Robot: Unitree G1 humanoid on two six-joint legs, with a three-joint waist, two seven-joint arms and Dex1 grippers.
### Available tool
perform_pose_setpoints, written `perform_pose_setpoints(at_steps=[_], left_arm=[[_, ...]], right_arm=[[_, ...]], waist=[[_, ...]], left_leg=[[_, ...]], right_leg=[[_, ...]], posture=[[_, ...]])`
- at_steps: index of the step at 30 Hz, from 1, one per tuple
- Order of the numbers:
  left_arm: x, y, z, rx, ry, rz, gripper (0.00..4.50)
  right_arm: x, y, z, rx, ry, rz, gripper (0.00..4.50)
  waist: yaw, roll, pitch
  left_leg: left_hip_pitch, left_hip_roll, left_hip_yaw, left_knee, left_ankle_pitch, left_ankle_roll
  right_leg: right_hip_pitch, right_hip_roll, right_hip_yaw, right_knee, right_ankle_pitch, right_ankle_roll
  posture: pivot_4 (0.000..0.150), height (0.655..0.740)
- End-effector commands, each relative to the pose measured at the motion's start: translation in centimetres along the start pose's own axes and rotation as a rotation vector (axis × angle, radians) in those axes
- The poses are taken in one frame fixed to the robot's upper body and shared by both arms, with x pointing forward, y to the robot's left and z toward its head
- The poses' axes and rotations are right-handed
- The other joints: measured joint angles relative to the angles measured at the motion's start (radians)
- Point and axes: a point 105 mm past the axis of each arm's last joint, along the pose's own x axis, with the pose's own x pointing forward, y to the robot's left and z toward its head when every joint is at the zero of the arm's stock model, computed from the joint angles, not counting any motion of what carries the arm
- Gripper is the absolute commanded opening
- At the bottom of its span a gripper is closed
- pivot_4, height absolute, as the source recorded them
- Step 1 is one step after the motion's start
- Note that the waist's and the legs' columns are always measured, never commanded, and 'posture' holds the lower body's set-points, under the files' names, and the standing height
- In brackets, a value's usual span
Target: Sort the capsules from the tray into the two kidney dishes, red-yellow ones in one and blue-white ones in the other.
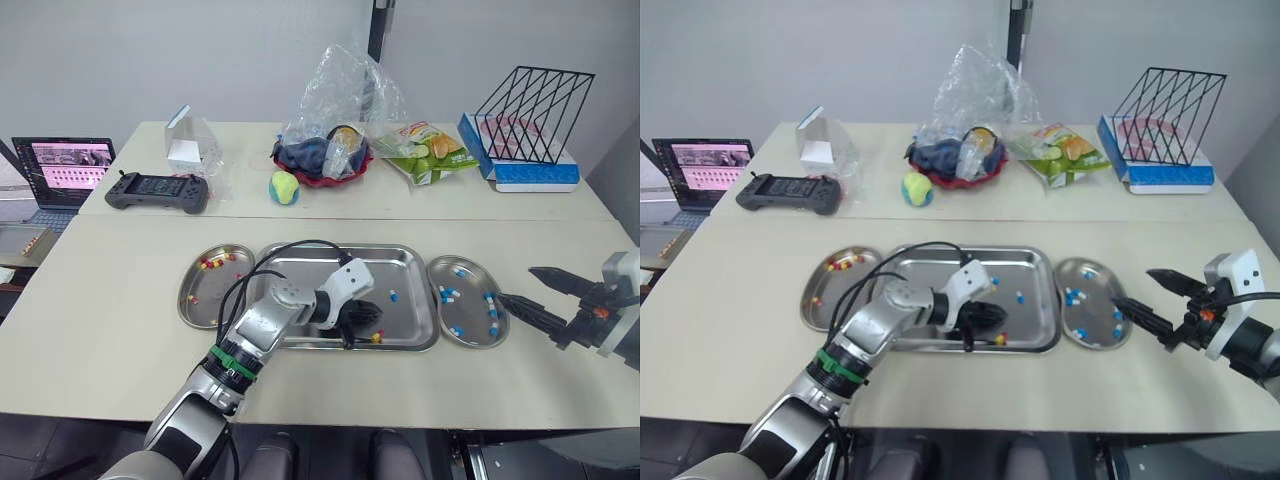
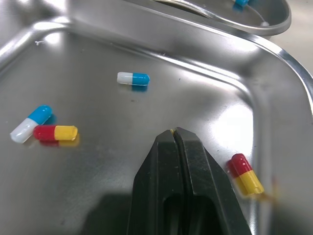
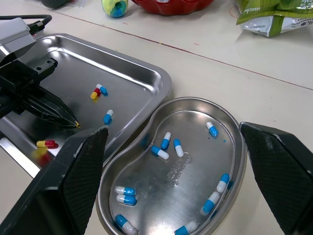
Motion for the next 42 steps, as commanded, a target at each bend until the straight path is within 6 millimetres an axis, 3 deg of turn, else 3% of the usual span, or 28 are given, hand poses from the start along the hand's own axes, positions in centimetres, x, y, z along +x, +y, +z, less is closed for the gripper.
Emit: perform_pose_setpoints(at_steps=[1, 2, 3, 10, 21, 31, 42], left_arm=[[-0.7, 0.2, 1.7, 0.019, -0.063, -0.008, 0.02], [-1.1, 0.1, 2.2, 0.009, -0.084, -0.02, 0.02], [-1.3, 0.0, 2.5, 0.002, -0.096, -0.028, 0.53], [-2.0, -1.9, 2.9, 0.055, -0.056, -0.12, 2.77], [-1.3, -2.2, 1.2, 0.067, 0.052, -0.107, 2.77], [-0.6, -2.4, 1.1, 0.091, 0.063, -0.1, 2.77], [-0.7, -1.2, 0.6, 0.221, 0.129, -0.049, 2.77]], right_arm=[[0.1, -0.1, 0.8, -0.038, -0.024, 0.002, 4.5], [0.1, 0.0, 0.8, -0.038, -0.024, 0.003, 4.5], [0.1, 0.0, 0.8, -0.038, -0.024, 0.004, 4.5], [0.3, 0.0, 0.7, -0.036, -0.025, 0.005, 4.5], [0.3, 0.0, 0.6, -0.036, -0.02, 0.002, 4.5], [0.3, 0.0, 0.6, -0.043, -0.011, -0.004, 4.5], [0.2, -0.1, 0.7, -0.048, -0.011, -0.014, 4.5]], waist=[[0.0, 0.0, 0.0], [0.0, 0.0, 0.0], [-0.001, 0.0, 0.0], [0.0, 0.0, 0.0], [-0.001, 0.0, 0.0], [0.0, 0.0, 0.0], [0.0, 0.0, 0.0]], left_leg=[[0.0, 0.0, 0.0, 0.0, 0.0, 0.0], [0.0, 0.0, 0.0, 0.0, 0.0, 0.0], [0.0, 0.0, 0.0, 0.0, 0.0, 0.0], [0.0, 0.0, 0.0, 0.0, 0.0, 0.0], [0.0, 0.0, 0.0, 0.0, 0.0, 0.0], [0.0, 0.0, 0.0, 0.0, 0.0, 0.0], [0.0, 0.0, 0.0, 0.0, 0.0, 0.0]], right_leg=[[0.0, 0.0, 0.0, 0.0, 0.0, 0.0], [0.0, 0.0, 0.0, 0.0, 0.0, 0.0], [0.0, 0.0, 0.0, 0.0, 0.0, 0.0], [0.0, 0.0, 0.0, 0.0, 0.0, 0.0], [0.0, 0.0, 0.0, 0.0, 0.0, 0.0], [0.0, 0.0, 0.0, 0.0, 0.0, 0.0], [0.0, 0.0, 0.0, 0.0, 0.0, 0.0]], posture=[[0.15, 0.74], [0.15, 0.74], [0.15, 0.74], [0.15, 0.74], [0.15, 0.74], [0.15, 0.74], [0.15, 0.74]])
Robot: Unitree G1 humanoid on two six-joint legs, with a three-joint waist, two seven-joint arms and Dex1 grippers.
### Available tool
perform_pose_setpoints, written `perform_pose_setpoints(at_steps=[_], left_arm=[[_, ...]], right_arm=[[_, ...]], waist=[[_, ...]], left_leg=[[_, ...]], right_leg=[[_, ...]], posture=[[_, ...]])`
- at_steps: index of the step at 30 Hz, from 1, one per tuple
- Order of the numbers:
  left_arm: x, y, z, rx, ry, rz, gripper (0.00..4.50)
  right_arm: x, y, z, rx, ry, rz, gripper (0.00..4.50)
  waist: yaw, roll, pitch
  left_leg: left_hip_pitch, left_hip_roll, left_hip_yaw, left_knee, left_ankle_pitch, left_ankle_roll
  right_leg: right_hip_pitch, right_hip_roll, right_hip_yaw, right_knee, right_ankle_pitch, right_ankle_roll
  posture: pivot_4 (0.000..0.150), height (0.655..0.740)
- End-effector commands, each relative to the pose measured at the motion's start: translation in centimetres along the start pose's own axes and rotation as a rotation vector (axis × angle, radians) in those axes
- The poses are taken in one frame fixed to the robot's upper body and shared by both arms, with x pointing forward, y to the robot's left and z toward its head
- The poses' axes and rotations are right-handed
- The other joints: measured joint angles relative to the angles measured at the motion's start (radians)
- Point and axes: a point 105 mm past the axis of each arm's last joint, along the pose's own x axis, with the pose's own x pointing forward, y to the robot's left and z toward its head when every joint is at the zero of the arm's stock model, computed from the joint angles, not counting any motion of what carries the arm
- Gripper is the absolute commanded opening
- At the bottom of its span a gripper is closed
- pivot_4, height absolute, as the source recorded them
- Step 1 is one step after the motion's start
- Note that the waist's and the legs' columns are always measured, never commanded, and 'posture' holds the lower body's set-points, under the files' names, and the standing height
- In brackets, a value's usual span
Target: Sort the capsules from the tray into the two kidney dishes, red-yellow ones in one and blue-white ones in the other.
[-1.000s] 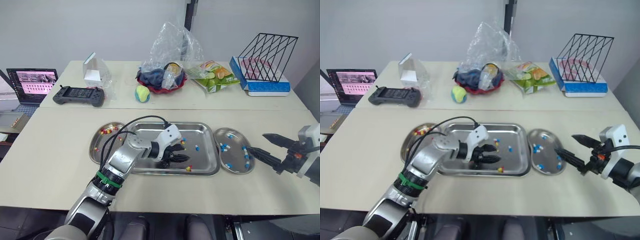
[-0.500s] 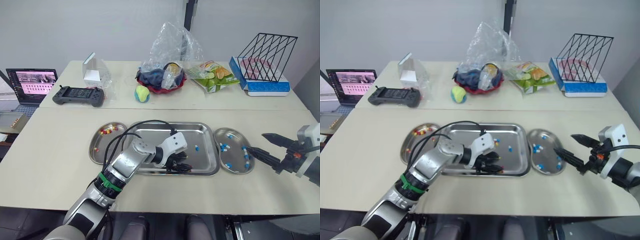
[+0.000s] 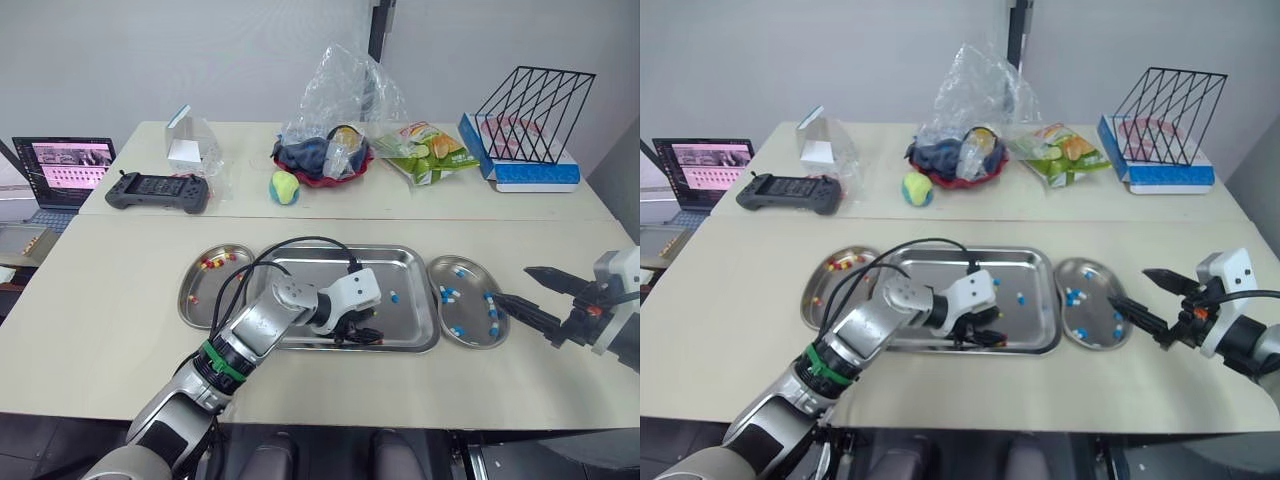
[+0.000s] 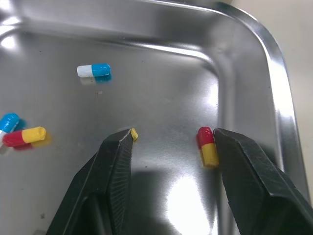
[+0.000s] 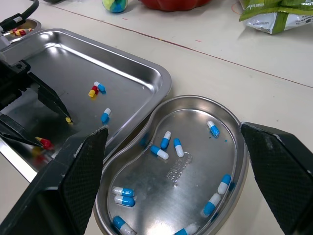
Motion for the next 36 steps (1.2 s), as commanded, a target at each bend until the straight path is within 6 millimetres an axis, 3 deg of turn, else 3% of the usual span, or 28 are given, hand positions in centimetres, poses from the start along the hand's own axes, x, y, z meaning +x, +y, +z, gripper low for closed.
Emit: perform_pose_setpoints(at_steps=[1, 11, 20, 25, 33, 36], left_arm=[[-0.1, 0.6, 0.2, 0.036, 0.006, 0.023, 2.77], [-0.1, 0.6, 0.3, 0.019, -0.003, 0.015, 2.77], [-0.1, 0.3, 0.1, -0.003, -0.004, 0.001, 0.04], [-0.5, 0.7, 0.2, 0.0, -0.006, 0.01, 0.04], [-1.7, 1.5, 2.2, -0.056, -0.087, 0.032, 0.04], [-4.4, 3.8, 3.1, -0.074, -0.133, 0.136, 0.04]], right_arm=[[-0.2, -0.1, 0.9, -0.038, -0.025, -0.016, 4.5], [-0.1, -0.2, 0.8, -0.038, -0.023, -0.026, 4.5], [-0.2, -0.5, 0.7, -0.04, -0.017, -0.038, 4.5], [-0.3, -0.6, 0.7, -0.039, -0.014, -0.046, 4.5], [0.0, -0.7, 0.8, -0.037, -0.019, -0.039, 4.5], [0.3, -0.6, 0.9, -0.037, -0.023, -0.018, 4.5]], waist=[[0.0, 0.0, 0.0], [0.0, 0.0, 0.0], [0.0, 0.0, 0.0], [0.0, 0.0, 0.0], [-0.001, 0.0, 0.0], [-0.002, 0.0, 0.0]], left_leg=[[0.0, 0.0, 0.0, 0.0, 0.0, 0.0], [0.0, 0.0, 0.0, 0.0, 0.0, 0.0], [0.0, 0.0, 0.0, 0.0, 0.0, 0.0], [0.0, 0.0, 0.0, 0.0, 0.0, 0.0], [0.0, 0.0, 0.0, 0.0, 0.0, 0.0], [0.0, 0.0, 0.0, 0.0, 0.0, 0.0]], right_leg=[[0.0, 0.0, 0.0, 0.0, 0.0, 0.0], [0.0, 0.0, 0.0, 0.0, 0.0, 0.0], [0.0, 0.0, 0.0, 0.0, 0.0, 0.0], [0.0, 0.0, 0.0, 0.0, 0.0, 0.0], [0.0, 0.0, 0.0, 0.0, 0.0, 0.0], [-0.001, 0.0, 0.0, 0.0, 0.0, 0.0]], posture=[[0.15, 0.74], [0.15, 0.74], [0.15, 0.74], [0.15, 0.74], [0.15, 0.74], [0.15, 0.74]])
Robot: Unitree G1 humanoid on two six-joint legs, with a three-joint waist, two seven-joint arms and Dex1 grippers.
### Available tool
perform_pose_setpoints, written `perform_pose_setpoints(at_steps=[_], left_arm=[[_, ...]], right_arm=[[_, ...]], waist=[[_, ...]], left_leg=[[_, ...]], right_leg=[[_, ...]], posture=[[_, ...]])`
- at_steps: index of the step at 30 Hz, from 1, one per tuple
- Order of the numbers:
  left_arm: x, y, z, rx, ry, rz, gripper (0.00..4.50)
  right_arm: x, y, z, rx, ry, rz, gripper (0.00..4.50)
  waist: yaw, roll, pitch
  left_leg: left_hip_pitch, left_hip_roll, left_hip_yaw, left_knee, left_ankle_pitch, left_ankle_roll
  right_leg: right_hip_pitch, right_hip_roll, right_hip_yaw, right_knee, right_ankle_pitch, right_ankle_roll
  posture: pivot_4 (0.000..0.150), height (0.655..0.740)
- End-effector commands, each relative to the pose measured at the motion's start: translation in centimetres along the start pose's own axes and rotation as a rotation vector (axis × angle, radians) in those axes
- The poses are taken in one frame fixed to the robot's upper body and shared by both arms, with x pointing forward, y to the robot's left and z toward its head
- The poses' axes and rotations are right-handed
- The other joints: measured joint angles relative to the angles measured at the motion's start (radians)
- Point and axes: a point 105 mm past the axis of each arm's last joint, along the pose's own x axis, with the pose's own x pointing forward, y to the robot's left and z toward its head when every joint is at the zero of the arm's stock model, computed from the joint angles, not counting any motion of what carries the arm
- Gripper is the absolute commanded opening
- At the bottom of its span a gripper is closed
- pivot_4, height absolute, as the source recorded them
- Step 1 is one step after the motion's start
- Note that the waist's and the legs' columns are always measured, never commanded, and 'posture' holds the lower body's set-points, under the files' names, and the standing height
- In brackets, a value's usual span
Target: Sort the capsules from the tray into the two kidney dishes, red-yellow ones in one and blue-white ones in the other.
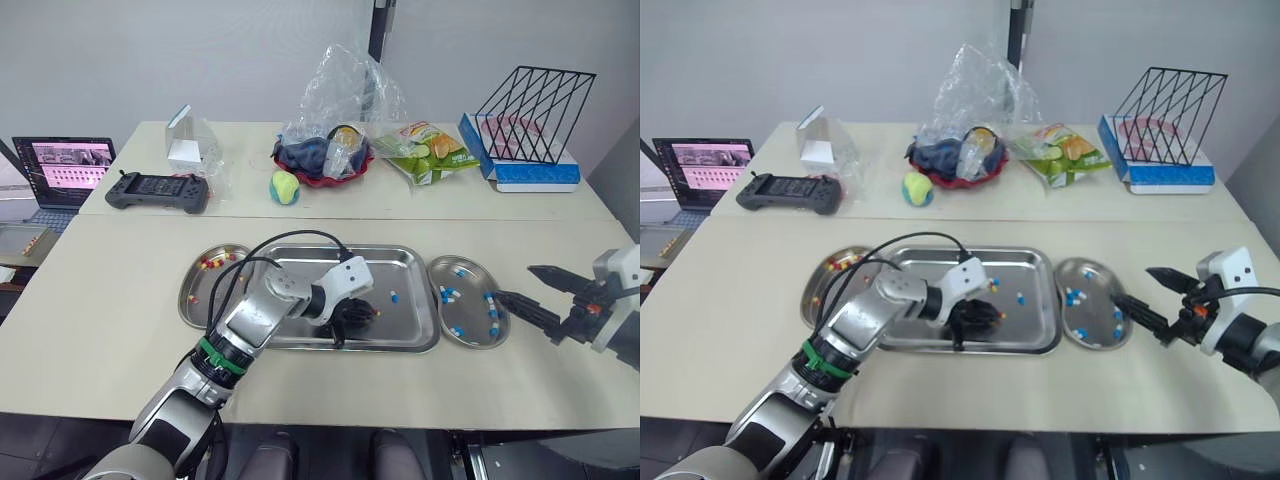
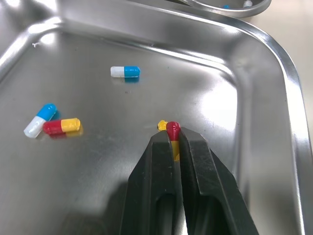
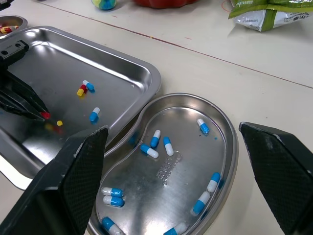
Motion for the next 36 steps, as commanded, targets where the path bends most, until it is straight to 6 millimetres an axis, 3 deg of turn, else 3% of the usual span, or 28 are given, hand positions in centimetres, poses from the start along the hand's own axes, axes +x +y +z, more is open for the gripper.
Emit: perform_pose_setpoints(at_steps=[1, 10, 15, 21, 29, 36], left_arm=[[-3.7, 2.8, 3.0, 0.034, -0.089, 0.126, 0.04], [-12.0, 6.2, 0.2, -0.052, -0.081, 0.301, 0.04], [-17.3, 7.4, -3.5, -0.14, -0.029, 0.418, 0.04], [-19.9, 7.7, -6.5, -0.157, 0.078, 0.5, 0.04], [-21.1, 7.5, -7.6, -0.198, 0.104, 0.542, 0.04], [-23.3, 8.3, -7.2, -0.192, 0.063, 0.636, 2.31]], right_arm=[[0.2, 0.1, 1.0, -0.032, -0.032, 0.021, 4.5], [1.1, 0.2, 1.4, -0.03, -0.034, 0.095, 4.5], [1.8, 0.0, 1.7, -0.037, -0.035, 0.126, 4.5], [2.6, -0.1, 2.0, -0.047, -0.036, 0.152, 4.5], [2.7, -0.1, 2.2, -0.055, -0.037, 0.168, 4.5], [2.8, -0.4, 2.3, -0.06, -0.033, 0.177, 4.5]], waist=[[-0.001, 0.0, 0.0], [-0.021, 0.0, 0.0], [-0.024, 0.001, 0.0], [-0.017, 0.001, 0.0], [-0.021, 0.001, 0.0], [-0.022, 0.001, 0.0]], left_leg=[[0.0, 0.0, 0.0, 0.0, 0.0, 0.0], [0.0, 0.0, 0.0, -0.001, 0.0, 0.0], [0.0, 0.001, 0.0, -0.001, 0.0, 0.0], [0.0, 0.0, 0.0, -0.001, 0.0, 0.0], [0.0, 0.001, 0.0, -0.002, 0.0, 0.0], [0.0, 0.001, 0.0, -0.002, 0.0, 0.0]], right_leg=[[0.0, 0.0, 0.0, 0.0, 0.0, 0.0], [-0.001, 0.0, 0.0, 0.0, 0.0, 0.0], [-0.001, 0.0, 0.0, 0.0, 0.0, 0.0], [-0.001, 0.0, 0.0, 0.0, 0.0, 0.0], [-0.002, 0.0, 0.0, 0.0, 0.0, 0.0], [-0.002, 0.0, 0.0, 0.001, 0.0, 0.0]], posture=[[0.15, 0.74], [0.15, 0.74], [0.15, 0.74], [0.15, 0.74], [0.15, 0.74], [0.15, 0.74]])
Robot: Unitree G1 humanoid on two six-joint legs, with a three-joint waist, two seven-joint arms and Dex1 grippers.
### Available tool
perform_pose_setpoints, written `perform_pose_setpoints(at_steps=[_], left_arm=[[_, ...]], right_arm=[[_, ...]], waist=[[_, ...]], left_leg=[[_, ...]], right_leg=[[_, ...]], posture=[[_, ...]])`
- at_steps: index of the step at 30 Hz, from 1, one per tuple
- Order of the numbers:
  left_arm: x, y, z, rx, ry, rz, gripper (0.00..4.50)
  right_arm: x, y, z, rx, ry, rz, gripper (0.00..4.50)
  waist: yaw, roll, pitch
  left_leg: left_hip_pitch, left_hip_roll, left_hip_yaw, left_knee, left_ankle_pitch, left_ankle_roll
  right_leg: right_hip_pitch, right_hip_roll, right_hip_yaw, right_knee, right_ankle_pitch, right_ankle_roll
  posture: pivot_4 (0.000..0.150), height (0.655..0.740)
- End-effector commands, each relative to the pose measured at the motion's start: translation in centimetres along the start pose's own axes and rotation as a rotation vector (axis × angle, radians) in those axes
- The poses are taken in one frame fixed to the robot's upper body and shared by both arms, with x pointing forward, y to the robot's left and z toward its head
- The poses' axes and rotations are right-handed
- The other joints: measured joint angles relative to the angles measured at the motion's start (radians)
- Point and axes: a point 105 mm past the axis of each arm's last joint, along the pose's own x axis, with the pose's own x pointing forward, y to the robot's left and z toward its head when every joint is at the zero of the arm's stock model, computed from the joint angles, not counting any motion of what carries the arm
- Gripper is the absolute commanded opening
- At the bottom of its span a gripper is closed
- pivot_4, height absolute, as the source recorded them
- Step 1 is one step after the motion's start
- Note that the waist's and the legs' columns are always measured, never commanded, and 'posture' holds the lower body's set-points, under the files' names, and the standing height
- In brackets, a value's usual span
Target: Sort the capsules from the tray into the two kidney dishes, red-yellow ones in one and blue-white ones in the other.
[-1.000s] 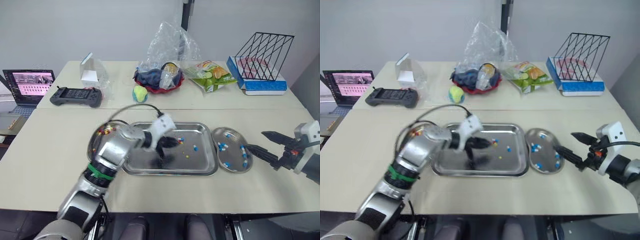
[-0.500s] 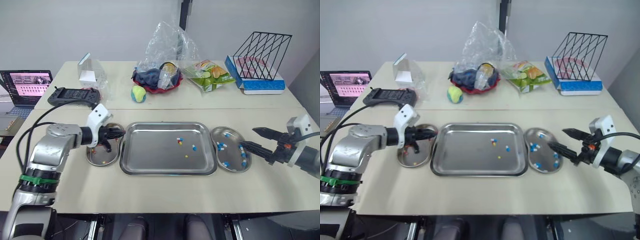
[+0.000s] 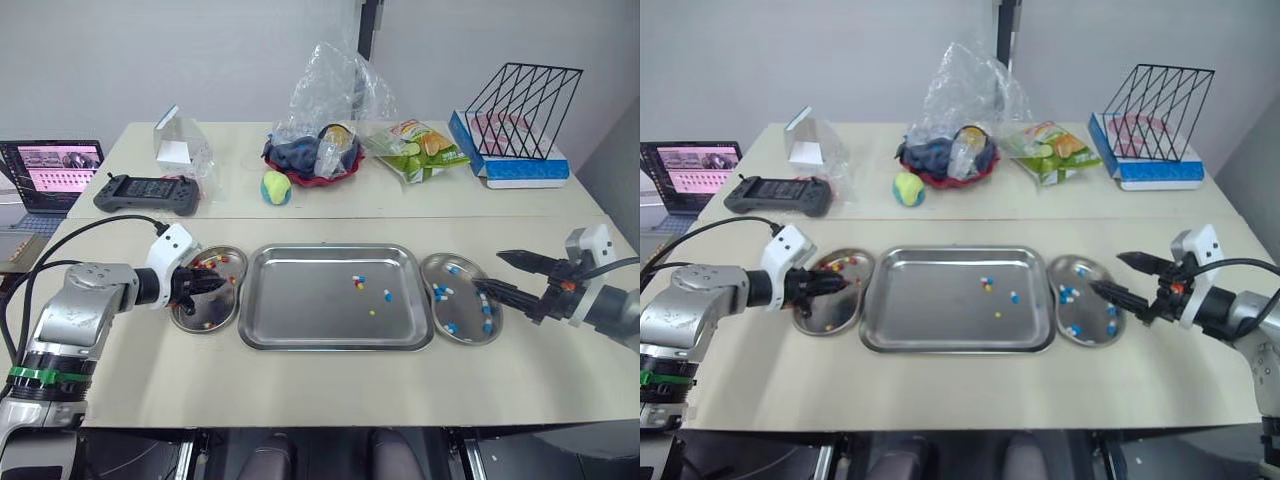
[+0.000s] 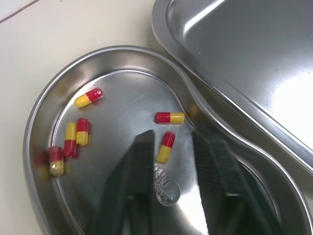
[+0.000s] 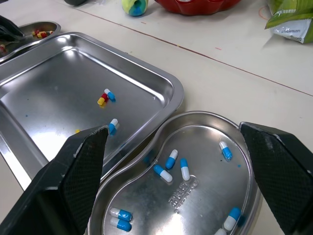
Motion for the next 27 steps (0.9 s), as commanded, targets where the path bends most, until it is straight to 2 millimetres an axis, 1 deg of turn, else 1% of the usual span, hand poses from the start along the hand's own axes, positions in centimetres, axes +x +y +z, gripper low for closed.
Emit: perform_pose_setpoints(at_steps=[1, 3, 4, 6, 7, 9, 12, 15, 17, 19, 21, 23, 27], left_arm=[[-2.2, 1.9, 1.8, 0.025, -0.084, 0.102, 2.67], [-2.7, 2.0, 1.7, 0.022, -0.095, 0.111, 3.39], [-3.1, 2.1, 1.5, 0.025, -0.099, 0.122, 3.61], [-4.0, 2.5, 1.5, 0.039, -0.121, 0.146, 4.35], [-4.8, 3.0, 1.9, 0.038, -0.164, 0.168, 4.43], [-6.3, 4.0, 2.5, 0.057, -0.228, 0.226, 4.43], [-8.3, 5.5, 2.8, 0.06, -0.29, 0.321, 4.43], [-10.4, 6.4, 2.5, 0.074, -0.354, 0.371, 4.43], [-11.5, 7.1, 2.1, 0.042, -0.427, 0.401, 4.43], [-12.7, 7.5, 0.4, 0.013, -0.473, 0.435, 4.43], [-13.4, 7.6, -0.9, -0.001, -0.489, 0.463, 4.43], [-13.7, 7.7, -1.6, -0.014, -0.496, 0.478, 4.43], [-13.8, 7.5, -2.7, -0.031, -0.5, 0.485, 4.43]], right_arm=[[-0.2, -0.2, 1.1, -0.047, -0.017, 0.005, 4.5], [-0.2, -0.3, 1.0, -0.046, -0.017, 0.005, 4.5], [-0.2, -0.4, 1.0, -0.046, -0.016, 0.004, 4.5], [-0.3, -0.8, 0.9, -0.046, -0.018, -0.001, 4.5], [-0.4, -1.2, 1.0, -0.046, -0.023, -0.015, 4.5], [-0.8, -2.0, 1.0, -0.04, -0.047, -0.046, 4.5], [-1.6, -3.2, 0.6, -0.032, -0.058, -0.096, 4.5], [-2.4, -4.3, 0.4, -0.016, -0.088, -0.141, 4.5], [-2.5, -4.8, 0.0, -0.026, -0.102, -0.169, 4.5], [-2.8, -5.7, -0.4, -0.021, -0.134, -0.221, 4.5], [-3.1, -6.3, -0.7, -0.015, -0.157, -0.26, 4.5], [-3.3, -6.7, -1.0, -0.015, -0.171, -0.283, 4.5], [-3.6, -7.1, -1.4, -0.017, -0.176, -0.309, 4.5]], waist=[[0.0, 0.0, 0.0], [0.0, 0.0, 0.0], [0.0, 0.0, 0.0], [-0.001, 0.0, 0.0], [-0.001, 0.0, 0.0], [-0.001, 0.0, 0.0], [0.0, 0.0, 0.0], [0.0, 0.0, 0.0], [-0.001, 0.0, 0.0], [-0.002, 0.0, 0.0], [-0.003, 0.0, 0.0], [-0.005, 0.0, 0.0], [0.0, 0.0, 0.0]], left_leg=[[0.0, 0.0, 0.0, 0.0, 0.0, 0.0], [0.0, 0.0, 0.0, 0.0, 0.0, 0.0], [0.0, 0.0, 0.0, 0.0, 0.0, 0.0], [0.0, 0.0, 0.0, 0.0, 0.0, 0.0], [0.0, 0.0, 0.0, 0.0, 0.0, 0.0], [0.0, 0.0, 0.0, 0.0, 0.0, 0.0], [0.0, 0.0, 0.0, 0.0, 0.0, 0.0], [0.0, 0.0, 0.0, 0.0, 0.0, -0.001], [0.0, 0.0, 0.0, 0.0, 0.0, -0.001], [0.0, 0.0, 0.0, -0.001, 0.0, -0.001], [0.001, 0.0, 0.0, -0.001, -0.001, -0.001], [0.001, 0.0, 0.0, -0.001, -0.001, -0.001], [0.001, 0.0, 0.0, -0.001, -0.001, -0.001]], right_leg=[[0.0, 0.0, 0.0, 0.0, 0.0, 0.0], [0.0, 0.0, 0.0, 0.0, 0.0, 0.0], [0.0, 0.0, 0.0, 0.0, 0.0, 0.0], [0.0, 0.0, 0.0, 0.0, 0.0, 0.0], [0.0, 0.0, 0.0, 0.0, 0.0, 0.0], [-0.001, 0.0, 0.0, 0.0, 0.0, 0.0], [-0.001, 0.0, 0.0, 0.0, 0.0, 0.0], [-0.001, 0.0, 0.0, -0.001, 0.0, 0.0], [-0.001, 0.0, 0.0, -0.001, 0.0, 0.0], [-0.001, 0.0, 0.0, 0.0, 0.0, 0.0], [-0.001, 0.0, 0.0, 0.0, 0.0, 0.0], [-0.001, 0.0, 0.0, 0.0, 0.0, 0.0], [0.0, 0.0, 0.0, 0.0, 0.0, 0.0]], posture=[[0.15, 0.74], [0.15, 0.74], [0.15, 0.74], [0.15, 0.74], [0.15, 0.74], [0.15, 0.74], [0.15, 0.74], [0.15, 0.74], [0.15, 0.74], [0.15, 0.74], [0.15, 0.74], [0.15, 0.74], [0.15, 0.74]])
